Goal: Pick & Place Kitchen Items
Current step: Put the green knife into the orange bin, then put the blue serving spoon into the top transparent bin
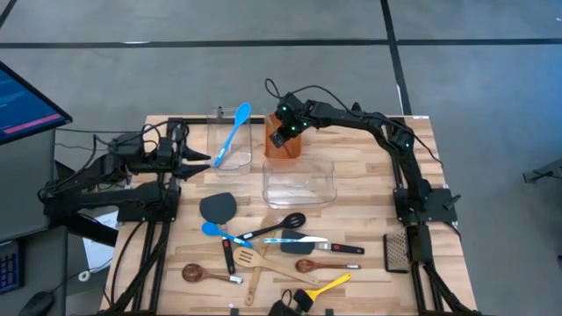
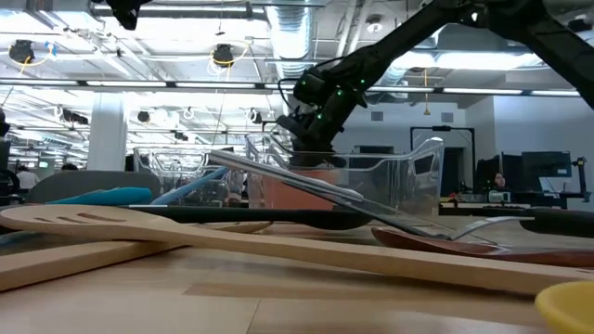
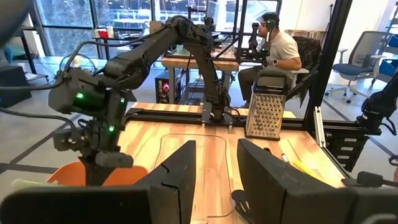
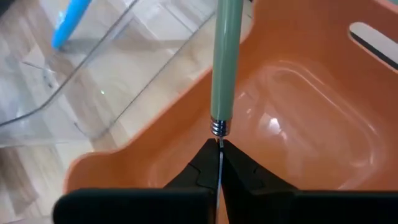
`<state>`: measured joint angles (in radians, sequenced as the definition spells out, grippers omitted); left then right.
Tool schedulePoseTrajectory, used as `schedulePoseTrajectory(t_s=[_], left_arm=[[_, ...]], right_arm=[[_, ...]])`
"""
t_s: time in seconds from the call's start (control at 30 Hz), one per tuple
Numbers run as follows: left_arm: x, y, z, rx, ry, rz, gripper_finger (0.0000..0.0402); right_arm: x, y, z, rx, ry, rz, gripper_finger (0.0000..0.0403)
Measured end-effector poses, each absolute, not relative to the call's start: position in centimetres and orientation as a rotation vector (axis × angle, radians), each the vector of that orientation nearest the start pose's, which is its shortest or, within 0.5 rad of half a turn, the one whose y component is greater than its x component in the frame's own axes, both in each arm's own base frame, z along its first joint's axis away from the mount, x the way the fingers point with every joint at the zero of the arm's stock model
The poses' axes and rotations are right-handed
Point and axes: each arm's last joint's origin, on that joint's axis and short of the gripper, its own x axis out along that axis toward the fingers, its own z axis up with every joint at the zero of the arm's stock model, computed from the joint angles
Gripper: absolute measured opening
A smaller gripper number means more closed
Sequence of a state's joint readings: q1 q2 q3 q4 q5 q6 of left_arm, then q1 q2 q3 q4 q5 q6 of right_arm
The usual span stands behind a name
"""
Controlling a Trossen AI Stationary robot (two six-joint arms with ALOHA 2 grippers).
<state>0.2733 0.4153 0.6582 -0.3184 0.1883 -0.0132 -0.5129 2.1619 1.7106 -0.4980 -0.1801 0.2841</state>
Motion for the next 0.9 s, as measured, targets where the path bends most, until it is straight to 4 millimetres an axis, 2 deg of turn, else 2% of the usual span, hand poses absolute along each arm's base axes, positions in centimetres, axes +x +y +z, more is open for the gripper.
schedulePoseTrajectory(t_s=[0.23,0.53,0.63,0.73,0.9], left_arm=[[9.7,2.2,31.9,-0.032,0.081,0.085,0.0103],[9.7,2.2,31.9,-0.032,0.081,0.085,0.0103],[9.7,2.2,31.9,-0.033,0.083,0.086,0.0103],[9.7,2.2,31.9,-0.034,0.087,0.086,0.0103],[9.7,2.2,31.9,-0.034,0.088,0.086,0.0103]], right_arm=[[41.4,-22.7,21.1,0.558,0.838,-0.422,0.0049],[41.4,-22.8,21.3,0.538,0.842,-0.412,0.0111],[41.0,-23.2,21.7,0.543,0.845,-0.419,0.0109],[41.1,-23.3,23.3,0.489,0.832,-0.397,0.0092],[41.0,-22.3,26.7,0.366,0.873,-0.322,0.0032]])
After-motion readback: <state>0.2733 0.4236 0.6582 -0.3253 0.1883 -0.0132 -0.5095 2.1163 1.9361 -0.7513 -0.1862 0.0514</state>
